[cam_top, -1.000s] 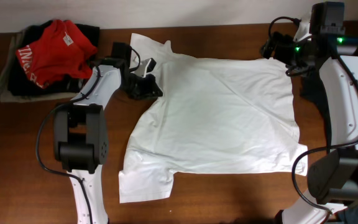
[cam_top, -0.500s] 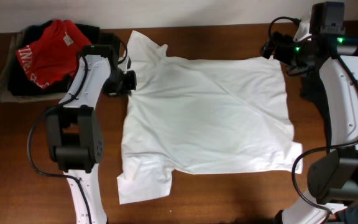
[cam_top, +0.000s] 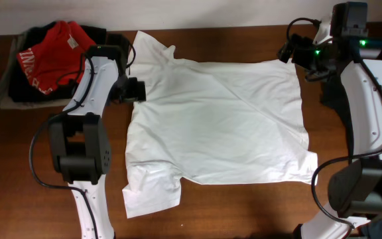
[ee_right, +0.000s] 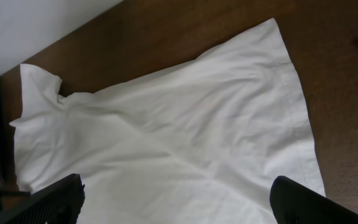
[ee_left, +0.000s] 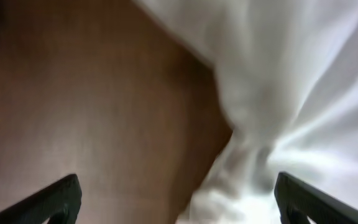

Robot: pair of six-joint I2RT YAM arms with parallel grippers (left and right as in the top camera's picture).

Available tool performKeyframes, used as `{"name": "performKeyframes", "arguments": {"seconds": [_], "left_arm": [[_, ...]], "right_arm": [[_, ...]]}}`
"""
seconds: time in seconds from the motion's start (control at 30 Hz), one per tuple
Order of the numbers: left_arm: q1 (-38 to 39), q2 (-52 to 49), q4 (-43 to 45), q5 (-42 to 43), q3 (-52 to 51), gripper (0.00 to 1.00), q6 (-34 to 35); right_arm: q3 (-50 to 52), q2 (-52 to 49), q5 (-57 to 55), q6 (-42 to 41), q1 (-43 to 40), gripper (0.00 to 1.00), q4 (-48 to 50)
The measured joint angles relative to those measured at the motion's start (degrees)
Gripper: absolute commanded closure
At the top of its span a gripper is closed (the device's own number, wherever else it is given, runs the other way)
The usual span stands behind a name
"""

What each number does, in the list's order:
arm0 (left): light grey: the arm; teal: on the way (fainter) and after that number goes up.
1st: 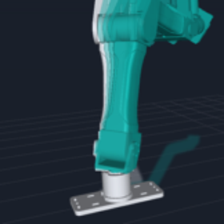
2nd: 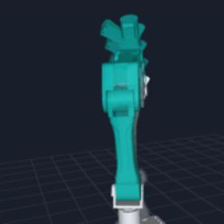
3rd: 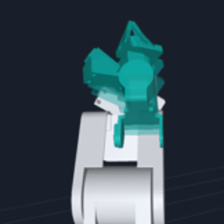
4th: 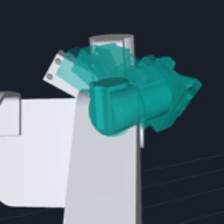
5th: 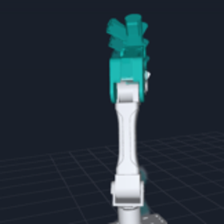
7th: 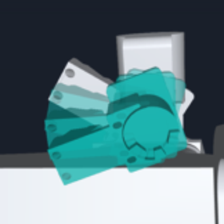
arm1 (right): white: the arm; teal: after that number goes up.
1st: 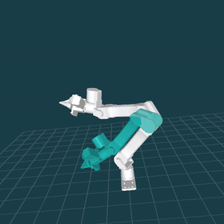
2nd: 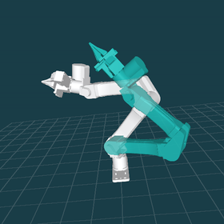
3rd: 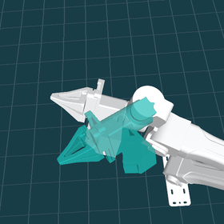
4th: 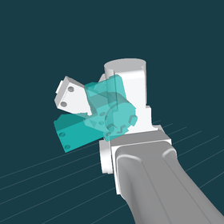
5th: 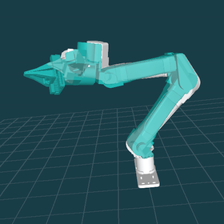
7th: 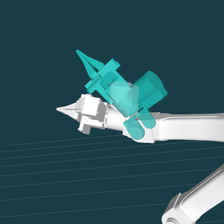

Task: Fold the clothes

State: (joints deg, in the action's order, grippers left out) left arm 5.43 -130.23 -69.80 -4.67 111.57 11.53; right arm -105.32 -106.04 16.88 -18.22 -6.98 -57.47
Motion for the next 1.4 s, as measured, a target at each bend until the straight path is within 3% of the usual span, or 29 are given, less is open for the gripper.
{"name": "performKeyframes", "arguments": {"seconds": [0.33, 0.43, 0.5, 0.63, 0.7, 0.9, 1.4], "left_arm": [[0.0, 5.5, -4.9, 0.2, 1.3, 0.02, 2.0], [0.0, 7.0, -3.8, 0.1, 1.7, 0.11, 2.1], [-0.2, 7.0, -2.4, 0.1, 1.7, 0.27, 2.2], [-1.5, 7.0, 0.9, 0.2, 1.6, 0.8, 3.4], [-2.8, 7.0, 1.8, 0.1, 1.6, 0.96, 4.7], [-6.8, 6.1, 3.8, 1.5, 1.6, 0.99, 8.5], [-6.3, -3.8, 12.8, 11.0, 1.6, 0.99, 9.4]], "right_arm": [[0.0, 0.0, 0.0, 0.0, 0.0, 0.01, 0.0], [0.0, 0.0, 0.0, 0.0, 0.0, 0.01, 0.0], [0.0, 0.0, 0.0, 0.0, 0.0, 0.01, 0.0], [0.0, 0.0, 0.0, 0.0, 0.0, 0.01, 0.0], [0.0, 0.0, 0.0, 0.0, 0.0, 0.01, 0.0], [0.0, 0.0, 0.0, 0.0, 0.0, 0.01, 0.0], [0.0, 0.0, 0.0, 0.0, 0.0, 0.02, 0.0]]}}
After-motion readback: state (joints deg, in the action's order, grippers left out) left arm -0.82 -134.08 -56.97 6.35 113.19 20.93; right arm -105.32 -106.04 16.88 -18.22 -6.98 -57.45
